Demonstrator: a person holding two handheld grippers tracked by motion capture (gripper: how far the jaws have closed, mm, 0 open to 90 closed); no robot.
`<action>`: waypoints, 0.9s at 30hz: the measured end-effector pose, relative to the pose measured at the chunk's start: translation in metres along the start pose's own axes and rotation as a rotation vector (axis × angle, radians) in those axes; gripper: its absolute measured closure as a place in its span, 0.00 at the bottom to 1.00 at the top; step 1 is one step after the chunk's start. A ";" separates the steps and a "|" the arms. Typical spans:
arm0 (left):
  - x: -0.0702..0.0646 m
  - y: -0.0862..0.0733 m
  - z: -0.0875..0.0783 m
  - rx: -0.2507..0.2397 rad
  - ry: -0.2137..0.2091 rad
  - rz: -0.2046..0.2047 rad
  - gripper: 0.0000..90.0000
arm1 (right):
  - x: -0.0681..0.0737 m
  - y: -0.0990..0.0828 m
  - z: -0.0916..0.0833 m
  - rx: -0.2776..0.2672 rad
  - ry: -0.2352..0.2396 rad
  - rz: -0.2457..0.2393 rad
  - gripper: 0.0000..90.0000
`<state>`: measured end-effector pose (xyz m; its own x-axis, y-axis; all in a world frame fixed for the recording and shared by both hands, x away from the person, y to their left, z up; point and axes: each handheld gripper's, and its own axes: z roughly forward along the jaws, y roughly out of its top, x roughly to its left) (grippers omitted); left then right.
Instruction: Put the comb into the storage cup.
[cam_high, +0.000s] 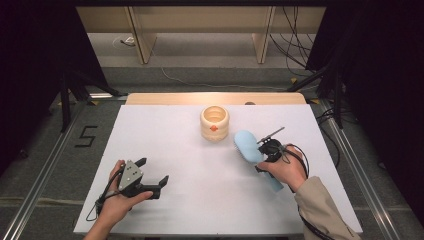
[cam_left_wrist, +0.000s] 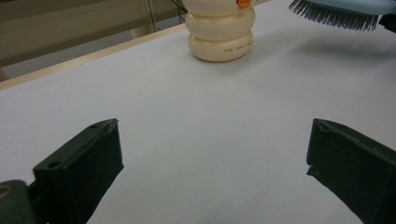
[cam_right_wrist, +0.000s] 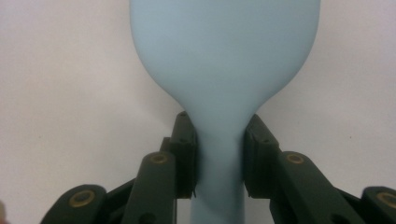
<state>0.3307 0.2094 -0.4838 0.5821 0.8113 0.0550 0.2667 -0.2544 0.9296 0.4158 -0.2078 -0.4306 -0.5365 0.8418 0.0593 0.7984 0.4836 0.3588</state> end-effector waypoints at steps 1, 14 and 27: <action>0.000 0.000 0.000 0.000 0.000 0.001 0.03 | 0.000 0.000 -0.001 -0.007 0.000 0.003 0.78; 0.000 0.000 0.000 -0.001 0.000 -0.001 0.03 | 0.002 0.002 -0.005 -0.082 0.014 0.013 0.78; -0.001 0.001 0.000 -0.004 -0.003 -0.001 0.04 | 0.005 0.003 -0.005 -0.136 0.023 0.022 0.78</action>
<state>0.3304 0.2085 -0.4833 0.5841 0.8100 0.0528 0.2645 -0.2514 0.9311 0.4143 -0.2033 -0.4244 -0.5270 0.8452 0.0892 0.7663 0.4272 0.4798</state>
